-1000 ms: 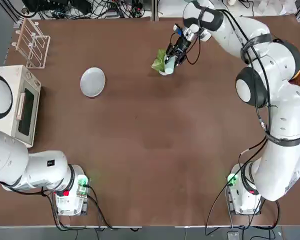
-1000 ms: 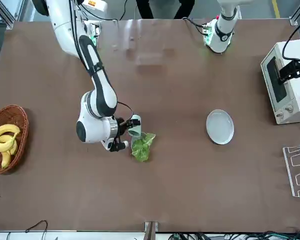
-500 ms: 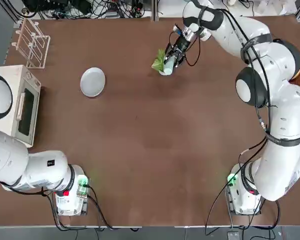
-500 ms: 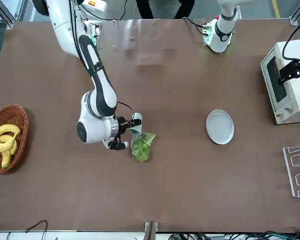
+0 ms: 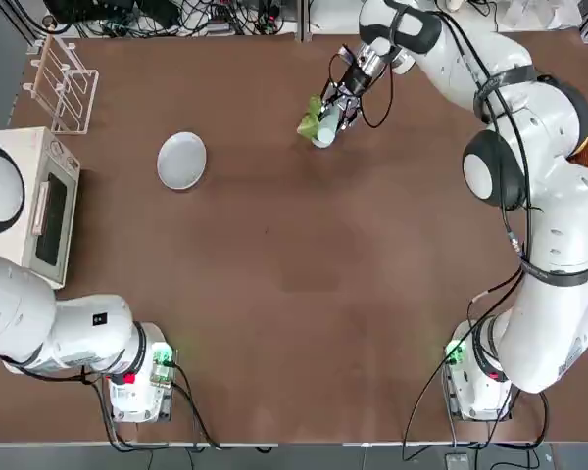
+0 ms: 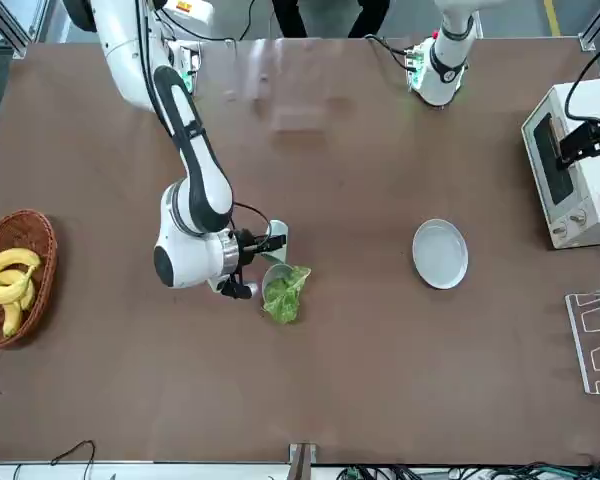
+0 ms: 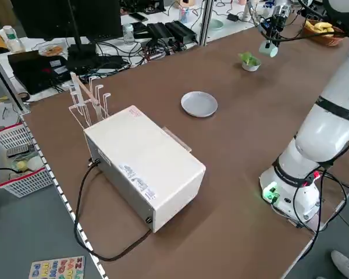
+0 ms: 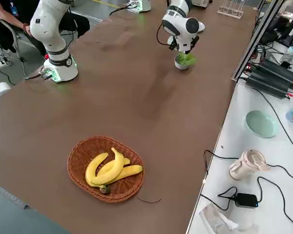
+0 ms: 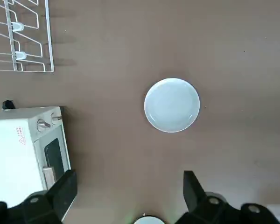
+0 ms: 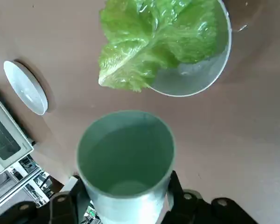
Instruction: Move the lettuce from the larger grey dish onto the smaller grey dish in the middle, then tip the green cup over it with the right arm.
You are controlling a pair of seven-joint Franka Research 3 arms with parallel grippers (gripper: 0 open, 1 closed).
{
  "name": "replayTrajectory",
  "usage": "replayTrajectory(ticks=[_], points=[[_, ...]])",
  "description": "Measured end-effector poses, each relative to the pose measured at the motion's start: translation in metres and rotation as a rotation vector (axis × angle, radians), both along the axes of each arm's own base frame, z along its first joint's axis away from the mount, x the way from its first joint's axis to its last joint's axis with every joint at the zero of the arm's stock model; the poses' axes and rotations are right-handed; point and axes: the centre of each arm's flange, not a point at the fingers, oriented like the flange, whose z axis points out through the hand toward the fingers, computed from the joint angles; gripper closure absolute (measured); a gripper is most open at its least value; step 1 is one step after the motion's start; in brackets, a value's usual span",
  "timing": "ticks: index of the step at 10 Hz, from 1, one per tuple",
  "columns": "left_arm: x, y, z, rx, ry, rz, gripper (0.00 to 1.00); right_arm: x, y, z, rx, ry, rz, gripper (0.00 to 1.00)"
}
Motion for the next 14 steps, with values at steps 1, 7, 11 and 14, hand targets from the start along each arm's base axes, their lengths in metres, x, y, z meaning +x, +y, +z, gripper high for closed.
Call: replayTrajectory(ticks=[1,7,11,14], points=[[0.0,0.0,0.0,0.0,-0.001,0.0,0.0,0.001,-0.001,0.0,-0.001,0.004,-0.006,0.31],[0.003,0.0,0.002,0.0,-0.022,0.0,0.0,0.014,-0.046,-0.016,0.127,-0.215,0.246,0.31],[0.017,0.0,0.008,0.001,-0.127,-0.004,0.0,0.024,-0.111,-0.033,0.278,-0.539,0.602,0.31],[0.018,-0.002,0.007,-0.012,-0.133,-0.008,0.0,0.023,-0.17,-0.029,0.401,-0.795,0.854,0.31]])
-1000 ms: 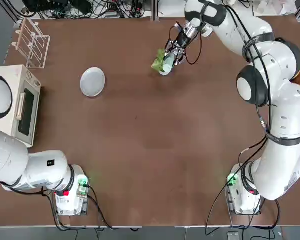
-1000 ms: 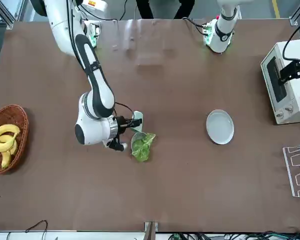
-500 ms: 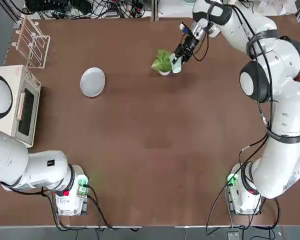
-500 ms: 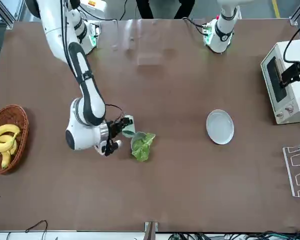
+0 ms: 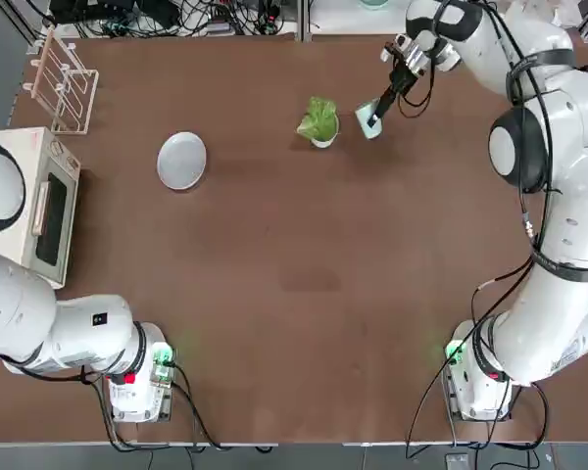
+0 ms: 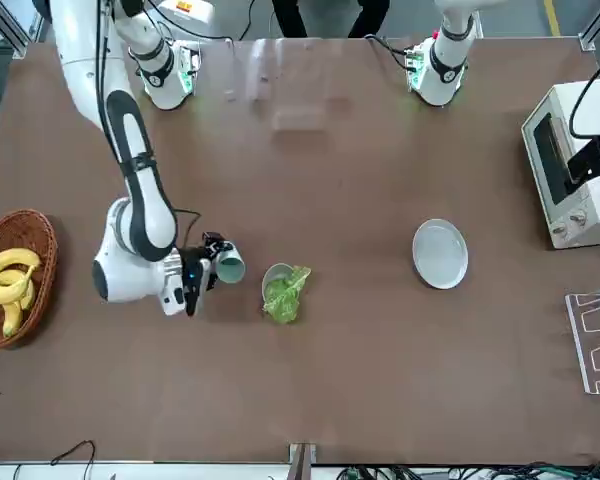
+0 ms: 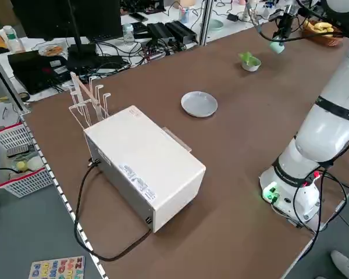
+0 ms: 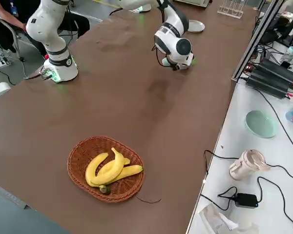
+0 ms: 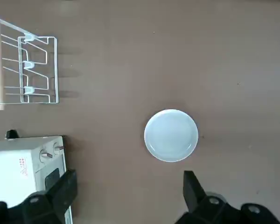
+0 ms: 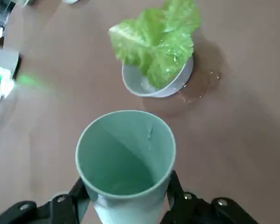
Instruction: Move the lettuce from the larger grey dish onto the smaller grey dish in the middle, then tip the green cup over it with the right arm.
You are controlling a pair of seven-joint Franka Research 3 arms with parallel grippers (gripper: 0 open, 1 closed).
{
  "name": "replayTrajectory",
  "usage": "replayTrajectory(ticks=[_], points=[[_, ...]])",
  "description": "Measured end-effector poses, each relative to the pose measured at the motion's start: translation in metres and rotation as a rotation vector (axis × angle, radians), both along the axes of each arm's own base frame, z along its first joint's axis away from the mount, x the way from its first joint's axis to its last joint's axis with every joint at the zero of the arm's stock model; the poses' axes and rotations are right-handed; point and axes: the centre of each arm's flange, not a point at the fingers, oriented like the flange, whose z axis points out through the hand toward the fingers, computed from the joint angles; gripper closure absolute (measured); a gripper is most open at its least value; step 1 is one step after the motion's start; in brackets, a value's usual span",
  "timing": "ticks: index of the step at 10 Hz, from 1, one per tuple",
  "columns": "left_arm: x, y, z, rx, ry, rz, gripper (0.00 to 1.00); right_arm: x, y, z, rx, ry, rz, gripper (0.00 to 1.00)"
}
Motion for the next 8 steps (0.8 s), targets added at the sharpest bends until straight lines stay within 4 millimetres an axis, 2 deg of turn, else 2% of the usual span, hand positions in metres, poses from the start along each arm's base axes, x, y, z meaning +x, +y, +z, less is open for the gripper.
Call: replayTrajectory(ticks=[2,4,6,8], points=[[0.003,-0.002,0.0,-0.015,-0.02,-0.029,0.0,-0.006,-0.05,-0.01,0.083,-0.153,0.153,0.31],[0.005,-0.002,0.0,-0.014,-0.026,-0.047,0.0,-0.016,-0.111,-0.027,0.151,-0.267,0.248,0.31],[0.005,-0.003,0.0,-0.014,-0.026,-0.052,0.0,-0.033,-0.164,-0.044,0.229,-0.34,0.315,0.31],[0.006,-0.014,-0.002,-0.015,-0.023,-0.071,0.0,-0.051,-0.213,-0.052,0.329,-0.403,0.358,0.31]])
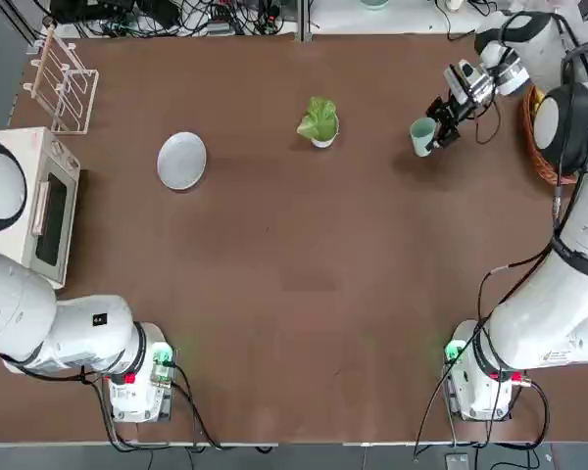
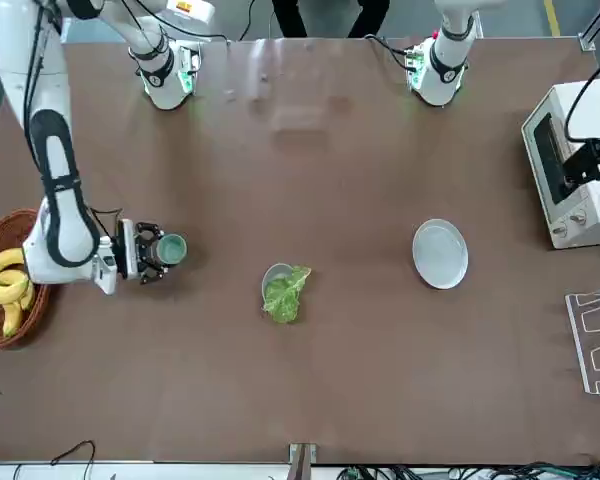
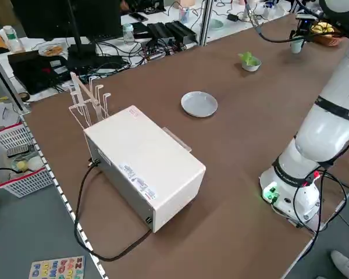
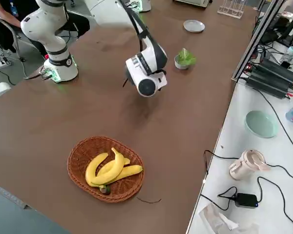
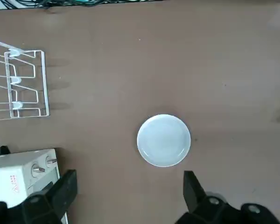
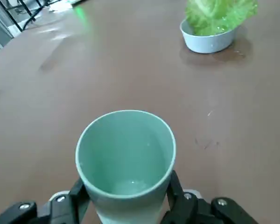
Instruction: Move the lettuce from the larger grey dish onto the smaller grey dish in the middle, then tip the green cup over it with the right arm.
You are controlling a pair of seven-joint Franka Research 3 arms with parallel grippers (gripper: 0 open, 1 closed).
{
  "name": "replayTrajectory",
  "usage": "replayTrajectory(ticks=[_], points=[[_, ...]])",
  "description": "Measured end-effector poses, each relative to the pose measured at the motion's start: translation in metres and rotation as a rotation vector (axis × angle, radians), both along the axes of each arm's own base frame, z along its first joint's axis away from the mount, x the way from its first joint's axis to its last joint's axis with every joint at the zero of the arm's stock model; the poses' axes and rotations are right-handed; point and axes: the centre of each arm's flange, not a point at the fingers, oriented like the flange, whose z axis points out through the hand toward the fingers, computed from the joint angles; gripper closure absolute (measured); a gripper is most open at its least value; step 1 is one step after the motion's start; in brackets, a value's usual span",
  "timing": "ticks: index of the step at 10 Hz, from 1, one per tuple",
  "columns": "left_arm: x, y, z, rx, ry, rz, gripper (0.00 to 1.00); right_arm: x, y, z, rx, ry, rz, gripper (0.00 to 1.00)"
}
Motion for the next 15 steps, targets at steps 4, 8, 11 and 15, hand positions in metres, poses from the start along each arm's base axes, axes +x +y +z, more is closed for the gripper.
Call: replayTrajectory(ticks=[4,8,11,15], points=[[0.005,-0.004,-0.009,-0.001,0.016,-0.009,0.0,-0.029,-0.08,-0.014,0.103,-0.179,0.048,0.31],[0.005,-0.002,-0.009,0.0,0.015,-0.006,0.0,-0.052,-0.114,-0.049,0.159,-0.196,0.014,0.31],[0.005,-0.001,-0.009,0.0,0.015,-0.004,0.0,-0.054,-0.117,-0.065,0.148,-0.185,-0.001,0.31],[0.005,0.001,-0.009,0.0,0.014,0.0,0.0,-0.053,-0.116,-0.067,0.14,-0.189,-0.002,0.28]])
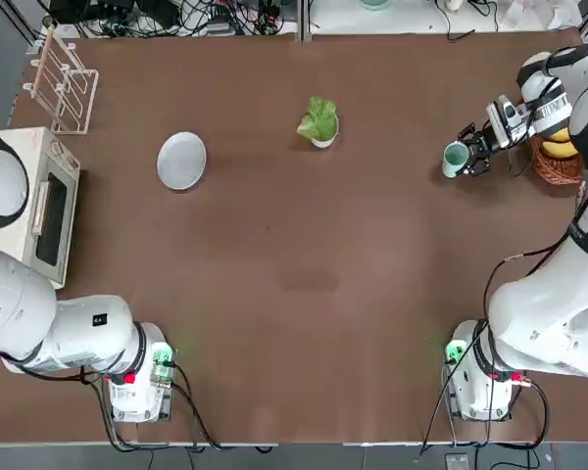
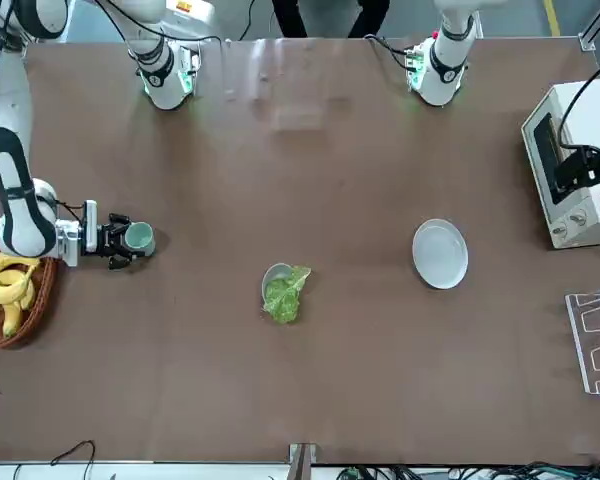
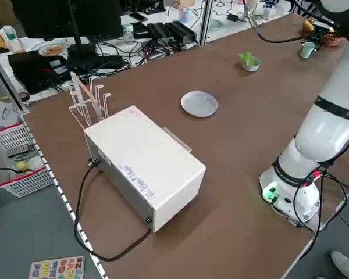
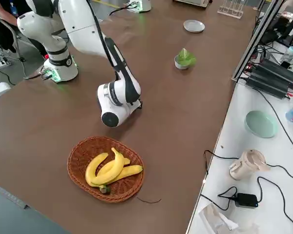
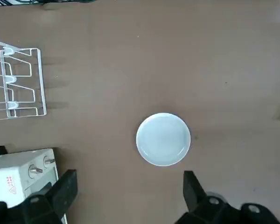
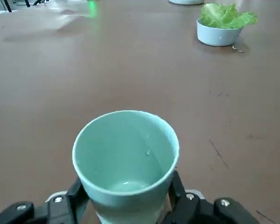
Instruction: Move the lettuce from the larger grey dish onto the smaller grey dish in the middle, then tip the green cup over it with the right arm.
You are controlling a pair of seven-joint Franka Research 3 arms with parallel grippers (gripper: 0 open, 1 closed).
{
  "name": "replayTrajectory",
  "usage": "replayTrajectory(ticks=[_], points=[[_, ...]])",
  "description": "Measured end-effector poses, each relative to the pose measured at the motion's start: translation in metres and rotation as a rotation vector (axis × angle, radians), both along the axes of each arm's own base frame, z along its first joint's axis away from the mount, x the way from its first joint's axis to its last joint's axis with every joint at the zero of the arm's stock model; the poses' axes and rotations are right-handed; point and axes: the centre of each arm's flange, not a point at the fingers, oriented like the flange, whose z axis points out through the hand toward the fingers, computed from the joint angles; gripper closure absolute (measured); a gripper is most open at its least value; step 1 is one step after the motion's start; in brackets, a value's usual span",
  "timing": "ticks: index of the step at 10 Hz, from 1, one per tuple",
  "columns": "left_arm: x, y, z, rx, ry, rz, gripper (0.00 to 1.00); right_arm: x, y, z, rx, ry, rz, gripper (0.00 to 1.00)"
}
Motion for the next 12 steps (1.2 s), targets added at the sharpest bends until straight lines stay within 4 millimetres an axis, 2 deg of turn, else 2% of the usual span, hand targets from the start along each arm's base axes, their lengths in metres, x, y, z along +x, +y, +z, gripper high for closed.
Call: replayTrajectory(ticks=[1,2,3,4,9,11,12], points=[[0.0,0.0,0.0,0.0,0.0,0.0,0.0,0.0,-0.001,0.0,-0.001,0.0,-0.002,0.26],[0.0,-0.001,0.0,0.0,-0.001,-0.001,0.0,-0.001,-0.002,-0.001,-0.001,0.001,-0.004,0.19],[0.0,-0.001,0.0,0.0,-0.001,-0.003,0.0,-0.001,-0.003,-0.001,-0.002,0.001,-0.007,0.06],[0.0,-0.002,0.0,0.0,-0.001,-0.004,0.0,-0.002,-0.005,-0.001,-0.003,0.001,-0.011,0.0],[0.0,-0.001,0.001,0.0,-0.001,-0.003,0.0,-0.003,-0.028,0.003,-0.009,-0.012,-0.049,0.0],[0.0,-0.001,0.001,0.0,-0.001,-0.002,0.0,0.005,-0.052,0.015,-0.038,-0.038,-0.072,0.0],[0.0,-0.002,0.001,0.0,-0.002,-0.004,0.0,0.014,-0.066,0.03,-0.066,-0.066,-0.072,0.0]])
